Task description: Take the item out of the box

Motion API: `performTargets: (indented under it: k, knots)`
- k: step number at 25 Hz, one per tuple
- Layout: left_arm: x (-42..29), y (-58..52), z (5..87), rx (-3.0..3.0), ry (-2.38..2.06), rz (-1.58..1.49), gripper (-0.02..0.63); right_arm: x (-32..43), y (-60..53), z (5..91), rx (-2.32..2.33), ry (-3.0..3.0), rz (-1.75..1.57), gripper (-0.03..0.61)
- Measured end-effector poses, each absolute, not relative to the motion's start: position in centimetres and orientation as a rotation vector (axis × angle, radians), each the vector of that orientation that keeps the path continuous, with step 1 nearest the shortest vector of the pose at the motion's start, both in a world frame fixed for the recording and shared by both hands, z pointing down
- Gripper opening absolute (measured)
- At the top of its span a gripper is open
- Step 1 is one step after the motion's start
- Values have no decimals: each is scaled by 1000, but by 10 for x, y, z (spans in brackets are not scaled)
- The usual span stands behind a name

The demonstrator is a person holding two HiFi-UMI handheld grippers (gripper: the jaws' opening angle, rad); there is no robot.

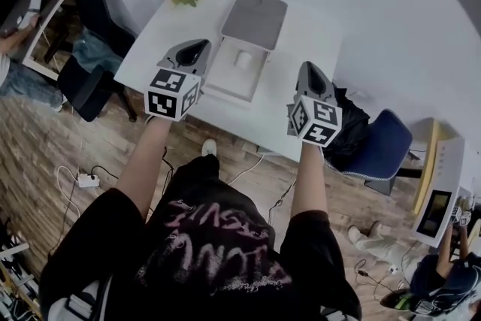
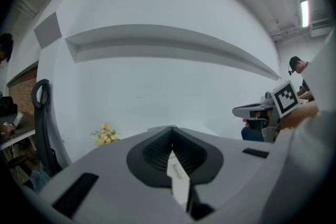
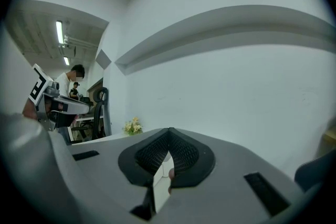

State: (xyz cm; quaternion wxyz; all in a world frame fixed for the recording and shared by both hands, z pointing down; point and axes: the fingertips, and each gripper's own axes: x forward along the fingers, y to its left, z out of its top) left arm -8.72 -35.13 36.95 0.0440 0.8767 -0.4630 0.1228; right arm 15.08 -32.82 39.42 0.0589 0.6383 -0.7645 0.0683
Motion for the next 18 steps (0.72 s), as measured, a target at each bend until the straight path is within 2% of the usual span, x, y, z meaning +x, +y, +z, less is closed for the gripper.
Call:
performTargets:
  k: [9,18]
  knots:
    - [-85,-423,371,2725,-1293,355,2,147,-376,392,2027,-2240,216,9]
    - [-69,-450,381,2751,-1188,362,2,154,-395,399,2069,-2187,227,9]
